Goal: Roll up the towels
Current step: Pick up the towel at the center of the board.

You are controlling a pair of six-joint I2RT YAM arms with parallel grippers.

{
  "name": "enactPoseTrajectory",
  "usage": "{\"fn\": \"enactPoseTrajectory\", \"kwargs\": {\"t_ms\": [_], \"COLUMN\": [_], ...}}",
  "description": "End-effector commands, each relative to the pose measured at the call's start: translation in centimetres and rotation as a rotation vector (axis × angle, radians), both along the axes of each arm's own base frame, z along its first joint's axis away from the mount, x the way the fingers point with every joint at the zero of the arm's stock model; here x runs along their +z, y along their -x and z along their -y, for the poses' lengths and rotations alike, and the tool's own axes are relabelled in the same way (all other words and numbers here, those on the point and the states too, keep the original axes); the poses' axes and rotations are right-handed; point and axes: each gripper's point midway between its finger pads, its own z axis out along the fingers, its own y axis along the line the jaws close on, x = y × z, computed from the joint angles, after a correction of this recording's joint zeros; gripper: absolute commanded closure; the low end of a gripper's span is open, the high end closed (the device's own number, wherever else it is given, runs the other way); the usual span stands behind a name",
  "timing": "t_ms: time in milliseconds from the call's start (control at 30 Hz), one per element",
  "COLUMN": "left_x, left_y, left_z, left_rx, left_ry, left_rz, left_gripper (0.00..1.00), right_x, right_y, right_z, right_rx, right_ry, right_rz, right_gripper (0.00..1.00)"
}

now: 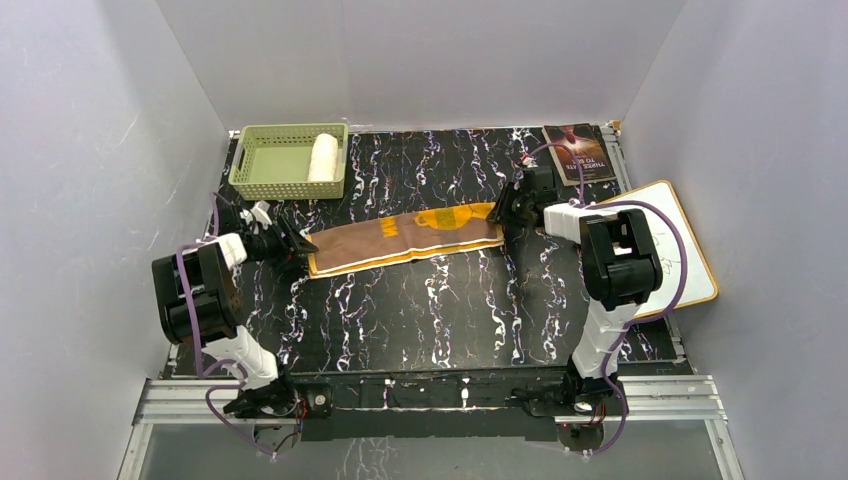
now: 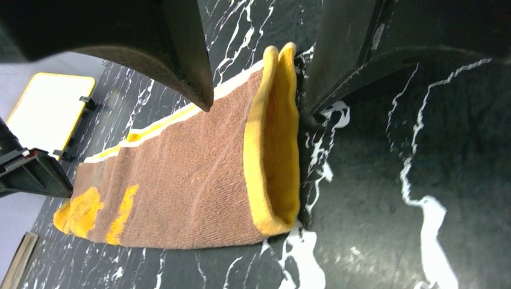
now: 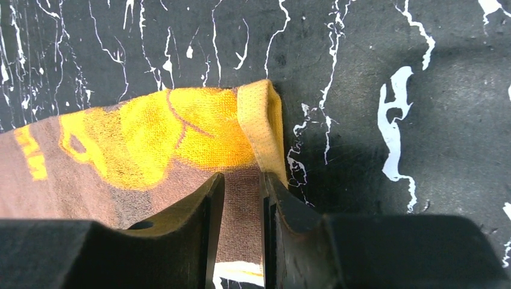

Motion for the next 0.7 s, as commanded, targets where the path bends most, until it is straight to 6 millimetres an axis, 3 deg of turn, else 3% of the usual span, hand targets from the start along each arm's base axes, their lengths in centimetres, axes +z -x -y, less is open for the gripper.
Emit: {"fn": "enactPoseTrajectory", "kwargs": {"t_ms": [0, 100, 200, 333, 667], "left_x": [-5.8, -5.7, -5.5, -5.7, -6.6], "left_y": [9.0, 9.6, 10.1, 10.7, 13.0], "left_z": [-2.2, -1.7, 0.5, 1.9, 2.6], "left_rx": [0.127, 0.158, 0.164, 0.164, 0.301], "left_ry": [-0.146, -0.099, 0.01, 0.009, 0.022], "left_rz": [-0.441, -0.46, -0.458, -0.479, -0.529], "left_gripper": [0.4, 0.4, 0.4, 0.4, 0.41], "right_x": [-2.4, -2.2, -2.3, -2.3, -2.0], "right_y": [2.6, 2.8, 2.9, 3.0, 3.2], "right_z": [-0.5, -0.6, -0.7, -0.8, -0.8], "right_rx": [0.015, 0.015, 0.015, 0.017, 0.016], "right_ry": [-0.019, -0.03, -0.038, -0.046, -0.044], "right_rz": [-0.096, -0.093, -0.094, -0.095, -0.092], "right_gripper": [0.73, 0.72, 0.71, 0.7, 0.7]}}
